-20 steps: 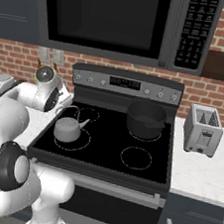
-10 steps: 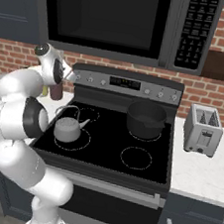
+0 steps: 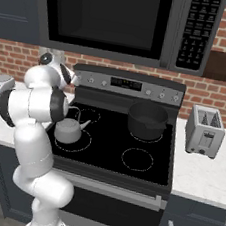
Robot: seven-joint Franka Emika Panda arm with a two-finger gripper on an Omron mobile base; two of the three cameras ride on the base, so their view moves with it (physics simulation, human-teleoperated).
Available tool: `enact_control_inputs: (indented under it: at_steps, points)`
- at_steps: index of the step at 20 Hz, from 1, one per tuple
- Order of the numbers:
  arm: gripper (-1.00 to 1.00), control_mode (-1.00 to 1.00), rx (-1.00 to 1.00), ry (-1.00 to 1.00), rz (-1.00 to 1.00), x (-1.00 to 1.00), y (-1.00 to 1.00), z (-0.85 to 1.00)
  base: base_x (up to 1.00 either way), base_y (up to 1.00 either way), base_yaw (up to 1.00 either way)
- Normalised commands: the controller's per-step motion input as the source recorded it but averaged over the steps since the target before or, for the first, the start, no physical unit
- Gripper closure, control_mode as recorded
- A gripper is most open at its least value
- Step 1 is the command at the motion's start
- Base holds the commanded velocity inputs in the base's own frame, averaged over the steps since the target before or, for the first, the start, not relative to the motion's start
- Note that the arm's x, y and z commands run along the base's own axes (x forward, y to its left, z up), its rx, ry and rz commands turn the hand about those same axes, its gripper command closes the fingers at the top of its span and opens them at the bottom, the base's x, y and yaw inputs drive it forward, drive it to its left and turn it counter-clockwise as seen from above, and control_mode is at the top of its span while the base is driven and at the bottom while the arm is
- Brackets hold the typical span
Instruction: Pick the kettle from the counter and place it on a stove burner. Then turn the burner on.
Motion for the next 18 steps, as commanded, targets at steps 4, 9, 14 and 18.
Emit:
enact_control_inputs:
  at_steps: [4,9,14,18]
  points:
    - [-1.00,-1.00,0.00,-0.02,0.03,0.41,0.00,-0.01,0.00,0.00,0.00]
    - [-1.00,-1.00,-0.03,0.00,0.01,0.14,0.00,-0.03,0.00,0.00,0.00]
    - [-1.00,-1.00,-0.01,0.00,0.00,0.59,0.00,-0.01,0.00,0.00,0.00]
    - [-1.00,-1.00,0.00,0.00,0.00,0.57,-0.01,0.00,0.00,0.00,0.00]
